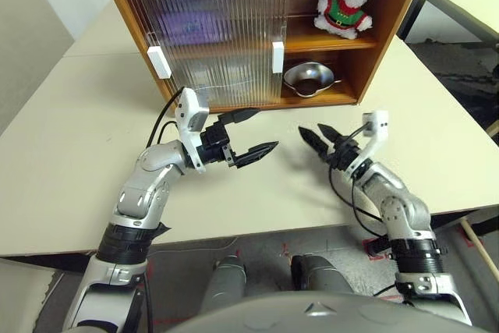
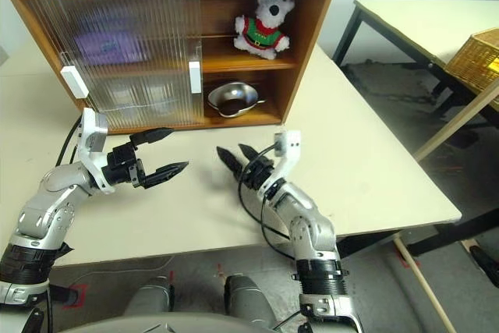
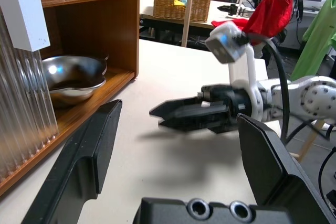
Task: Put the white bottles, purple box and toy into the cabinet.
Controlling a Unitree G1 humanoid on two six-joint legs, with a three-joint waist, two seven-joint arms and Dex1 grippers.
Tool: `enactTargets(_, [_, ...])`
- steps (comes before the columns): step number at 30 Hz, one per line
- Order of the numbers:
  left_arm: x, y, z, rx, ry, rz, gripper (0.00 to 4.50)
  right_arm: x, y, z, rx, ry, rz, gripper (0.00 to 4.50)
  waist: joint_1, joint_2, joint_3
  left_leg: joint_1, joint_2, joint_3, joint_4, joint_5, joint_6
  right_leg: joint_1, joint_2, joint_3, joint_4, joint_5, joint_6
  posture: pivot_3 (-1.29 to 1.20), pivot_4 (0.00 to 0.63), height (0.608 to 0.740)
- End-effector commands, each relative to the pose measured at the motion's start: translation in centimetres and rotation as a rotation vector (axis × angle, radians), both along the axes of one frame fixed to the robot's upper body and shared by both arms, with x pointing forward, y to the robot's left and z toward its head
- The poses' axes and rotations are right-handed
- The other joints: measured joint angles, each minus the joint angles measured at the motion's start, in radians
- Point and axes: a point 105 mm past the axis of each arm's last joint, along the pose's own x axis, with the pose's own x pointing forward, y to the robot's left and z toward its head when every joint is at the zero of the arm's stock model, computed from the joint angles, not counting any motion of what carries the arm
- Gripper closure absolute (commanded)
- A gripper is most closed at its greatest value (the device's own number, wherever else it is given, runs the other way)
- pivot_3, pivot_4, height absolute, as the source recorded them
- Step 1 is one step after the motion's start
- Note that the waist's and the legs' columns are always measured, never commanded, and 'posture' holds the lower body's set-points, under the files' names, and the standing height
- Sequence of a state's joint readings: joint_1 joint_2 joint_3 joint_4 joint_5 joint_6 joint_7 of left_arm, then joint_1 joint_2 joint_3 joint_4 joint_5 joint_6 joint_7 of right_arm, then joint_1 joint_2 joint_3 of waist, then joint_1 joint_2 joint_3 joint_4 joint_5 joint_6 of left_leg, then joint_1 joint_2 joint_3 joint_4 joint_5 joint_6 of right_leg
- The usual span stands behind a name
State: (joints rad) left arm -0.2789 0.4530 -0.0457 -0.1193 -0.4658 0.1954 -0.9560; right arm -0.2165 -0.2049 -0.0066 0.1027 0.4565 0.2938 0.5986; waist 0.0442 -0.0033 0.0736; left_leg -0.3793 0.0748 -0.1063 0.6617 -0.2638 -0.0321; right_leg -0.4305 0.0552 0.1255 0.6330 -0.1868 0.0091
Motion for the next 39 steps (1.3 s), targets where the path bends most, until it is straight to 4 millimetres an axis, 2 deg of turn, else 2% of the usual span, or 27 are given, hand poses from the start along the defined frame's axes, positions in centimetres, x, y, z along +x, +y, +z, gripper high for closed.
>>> enactTargets(1, [0.0, 0.1, -0.2, 0.008, 0.006, 0.008, 0.00, 0.8, 0.3, -1.0, -0.179, -0.081, 0.032, 1.75, -0.001, 0.000, 0.000, 0.000, 0.000, 0.000, 0.000, 0.000, 0.000, 0.000, 0.000, 0.000, 0.000, 0.000, 0.000, 0.11, 0.108, 0.740])
enactTargets(3, [-0.1, 0.1, -0.3, 0.008, 0.008, 0.009, 0.00, 1.2, 0.4, -1.2, -0.252, -0.133, 0.053, 2.55, 0.000, 0.000, 0.000, 0.000, 0.000, 0.000, 0.000, 0.000, 0.000, 0.000, -0.001, 0.001, 0.000, 0.000, 0.000, 0.11, 0.109, 0.740])
enactTargets(8, [-0.1, 0.3, -0.3, 0.010, 0.008, 0.014, 0.00, 2.8, 0.9, -0.9, -0.264, -0.176, 0.065, 4.46, 0.004, 0.000, 0.000, 0.000, 0.002, -0.003, -0.002, 0.000, 0.000, -0.002, -0.001, 0.002, -0.001, 0.000, 0.000, 0.11, 0.109, 0.740])
enactTargets(19, [-0.1, 0.4, -0.2, 0.012, 0.006, 0.018, 0.00, 5.8, 2.0, 0.0, -0.247, -0.205, 0.056, 4.46, 0.008, 0.000, 0.000, -0.001, 0.002, -0.004, -0.003, 0.000, 0.000, -0.003, -0.001, 0.005, -0.001, 0.000, -0.001, 0.12, 0.110, 0.740])
enactTargets(23, [-0.1, 0.4, -0.2, 0.013, 0.006, 0.020, 0.00, 7.3, 2.1, 1.2, -0.244, -0.223, 0.029, 4.46, 0.012, 0.000, 0.000, -0.002, 0.002, -0.008, -0.003, 0.000, 0.000, -0.003, -0.001, 0.005, -0.001, 0.002, -0.004, 0.13, 0.110, 0.740])
enactTargets(39, [-0.2, 0.3, -0.1, 0.014, 0.002, 0.022, 0.00, 10.0, 1.1, 2.8, -0.269, -0.215, -0.056, 4.46, 0.018, 0.000, 0.001, -0.004, 0.002, -0.015, -0.006, -0.002, -0.003, -0.004, -0.001, 0.002, -0.001, 0.002, -0.012, 0.14, 0.109, 0.740])
